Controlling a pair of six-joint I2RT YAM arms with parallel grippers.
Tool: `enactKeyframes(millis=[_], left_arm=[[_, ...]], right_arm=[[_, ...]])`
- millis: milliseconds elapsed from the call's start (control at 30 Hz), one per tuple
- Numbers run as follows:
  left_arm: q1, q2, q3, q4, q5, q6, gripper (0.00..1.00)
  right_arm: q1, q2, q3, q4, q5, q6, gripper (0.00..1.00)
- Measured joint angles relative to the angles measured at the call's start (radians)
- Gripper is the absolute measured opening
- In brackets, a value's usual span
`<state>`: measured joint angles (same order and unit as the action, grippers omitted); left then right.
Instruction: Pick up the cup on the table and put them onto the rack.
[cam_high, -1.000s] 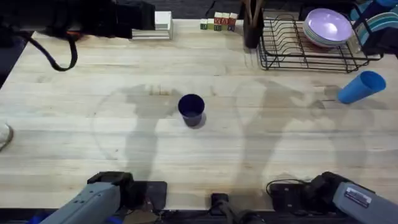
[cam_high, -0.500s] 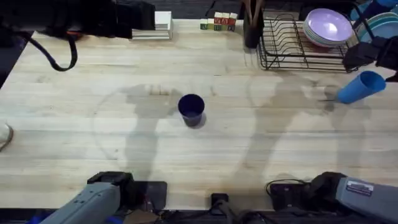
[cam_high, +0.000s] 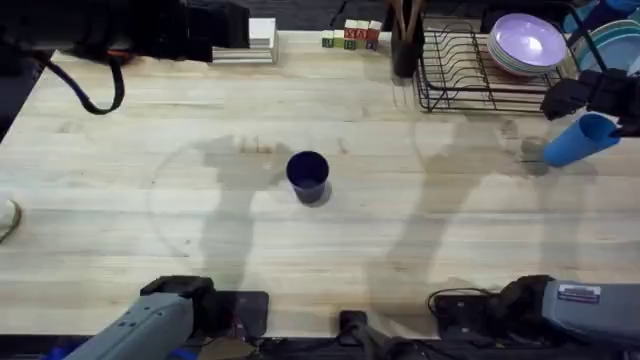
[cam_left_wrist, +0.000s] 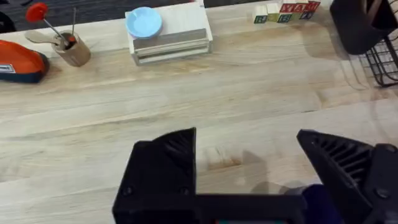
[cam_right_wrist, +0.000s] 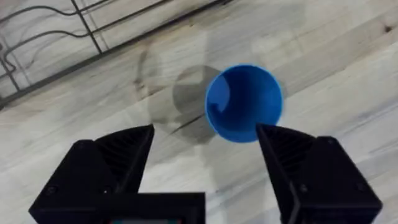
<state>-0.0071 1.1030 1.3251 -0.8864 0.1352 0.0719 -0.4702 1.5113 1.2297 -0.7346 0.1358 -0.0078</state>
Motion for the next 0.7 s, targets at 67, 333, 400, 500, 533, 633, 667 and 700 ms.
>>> enactKeyframes(millis=[67, 333, 400, 500, 533, 633, 667, 700], left_arm=[[0.0, 0.0, 0.0, 0.0, 0.0, 0.0, 0.994], [0.0, 0.0, 0.0, 0.0, 0.0, 0.0, 0.993], [0.0, 0.0, 0.0, 0.0, 0.0, 0.0, 0.993], [0.0, 0.0, 0.0, 0.0, 0.0, 0.0, 0.993], [0.0, 0.0, 0.0, 0.0, 0.0, 0.0, 0.993], [0.0, 0.0, 0.0, 0.0, 0.0, 0.0, 0.993], [0.0, 0.0, 0.0, 0.0, 0.0, 0.0, 0.993], [0.0, 0.0, 0.0, 0.0, 0.0, 0.0, 0.993]], right_arm=[[0.0, 0.011, 0.0, 0.008, 0.0, 0.0, 0.996], [0.0, 0.059, 0.0, 0.046, 0.0, 0.0, 0.996], [0.0, 0.067, 0.0, 0.055, 0.0, 0.0, 0.996], [0.0, 0.073, 0.0, 0.065, 0.0, 0.0, 0.996], [0.0, 0.075, 0.0, 0.067, 0.0, 0.0, 0.992], [0.0, 0.08, 0.0, 0.073, -0.005, 0.0, 0.895], [0.0, 0.08, 0.0, 0.074, -0.01, 0.0, 0.857], [0.0, 0.08, 0.0, 0.076, -0.013, 0.0, 0.829]])
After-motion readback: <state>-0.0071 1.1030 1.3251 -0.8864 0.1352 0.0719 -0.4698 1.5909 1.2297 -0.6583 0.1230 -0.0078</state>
